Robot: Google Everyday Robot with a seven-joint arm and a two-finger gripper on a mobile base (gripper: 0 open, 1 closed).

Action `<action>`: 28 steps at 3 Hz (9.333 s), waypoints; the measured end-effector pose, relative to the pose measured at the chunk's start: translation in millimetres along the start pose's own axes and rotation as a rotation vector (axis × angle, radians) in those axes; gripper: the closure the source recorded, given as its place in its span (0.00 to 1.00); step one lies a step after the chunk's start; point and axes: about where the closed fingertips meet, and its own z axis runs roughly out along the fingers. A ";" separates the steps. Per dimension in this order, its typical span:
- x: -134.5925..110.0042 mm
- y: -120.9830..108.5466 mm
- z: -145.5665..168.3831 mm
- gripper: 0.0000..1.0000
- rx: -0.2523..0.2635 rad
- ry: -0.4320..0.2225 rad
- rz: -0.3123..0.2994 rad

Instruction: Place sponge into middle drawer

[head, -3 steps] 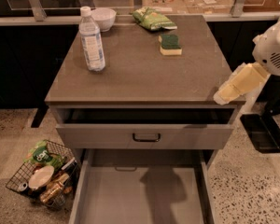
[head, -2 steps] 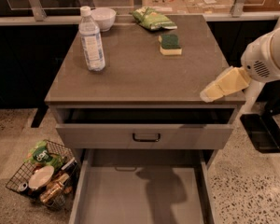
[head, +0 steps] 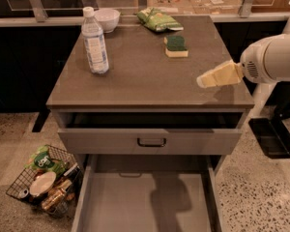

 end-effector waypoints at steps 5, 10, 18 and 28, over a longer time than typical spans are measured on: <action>-98.1 -38.4 138.6 0.00 0.022 -0.347 0.267; -88.6 -9.3 280.7 0.18 -0.030 -0.212 0.268; -125.3 -29.2 172.3 1.00 -0.056 -0.211 0.040; 224.4 74.6 -25.9 1.00 -0.479 -0.217 -0.120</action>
Offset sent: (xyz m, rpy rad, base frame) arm 0.0149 -0.0028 0.0211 0.0369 -0.0946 -0.0448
